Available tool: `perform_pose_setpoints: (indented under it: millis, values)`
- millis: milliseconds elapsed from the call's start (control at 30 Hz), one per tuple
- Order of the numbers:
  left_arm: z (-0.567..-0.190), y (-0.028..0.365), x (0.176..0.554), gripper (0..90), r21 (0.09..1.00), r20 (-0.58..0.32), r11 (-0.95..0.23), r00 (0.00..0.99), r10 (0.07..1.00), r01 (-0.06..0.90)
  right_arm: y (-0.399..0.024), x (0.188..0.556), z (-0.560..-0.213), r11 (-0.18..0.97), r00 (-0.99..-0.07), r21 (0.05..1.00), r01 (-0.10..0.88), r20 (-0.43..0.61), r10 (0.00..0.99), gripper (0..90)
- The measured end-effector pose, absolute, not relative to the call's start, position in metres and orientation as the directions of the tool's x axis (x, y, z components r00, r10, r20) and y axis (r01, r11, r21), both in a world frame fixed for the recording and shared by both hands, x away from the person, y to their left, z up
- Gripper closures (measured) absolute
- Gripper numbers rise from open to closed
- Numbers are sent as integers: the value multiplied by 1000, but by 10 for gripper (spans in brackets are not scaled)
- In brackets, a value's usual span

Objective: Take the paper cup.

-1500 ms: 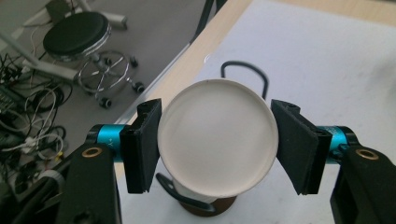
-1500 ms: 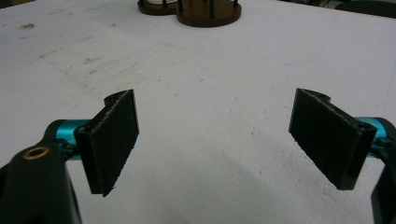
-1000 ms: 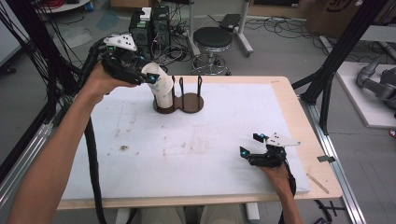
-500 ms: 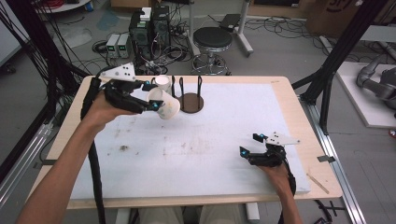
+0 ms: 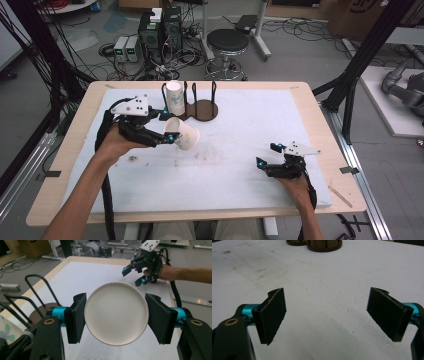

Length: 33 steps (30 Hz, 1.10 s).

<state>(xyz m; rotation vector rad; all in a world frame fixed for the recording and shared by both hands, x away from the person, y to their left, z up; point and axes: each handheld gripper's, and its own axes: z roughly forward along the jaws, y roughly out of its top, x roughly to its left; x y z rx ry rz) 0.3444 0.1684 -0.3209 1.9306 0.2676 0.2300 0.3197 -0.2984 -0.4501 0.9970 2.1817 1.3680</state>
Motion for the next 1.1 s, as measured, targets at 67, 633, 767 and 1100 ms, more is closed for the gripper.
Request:
perform_pose_setpoints:
  millis: [67, 633, 767, 1100]
  values:
    - [-327, 169, 341, 365, 937, 31, -341, 954, 299, 77, -299, 320, -450, 277, -679, 888, 366, 51, 733, 162]
    - [-370, 170, 321, 364, 961, -13, -264, 962, 271, 87, -298, 319, -450, 280, -678, 888, 365, 47, 733, 162]
    - [-377, 168, 325, 364, 959, -23, -265, 964, 264, 95, -298, 319, -450, 282, -679, 890, 358, 41, 733, 162]
    - [-381, 166, 328, 364, 957, -29, -273, 966, 258, 102, -297, 319, -450, 283, -679, 887, 363, 44, 733, 162]
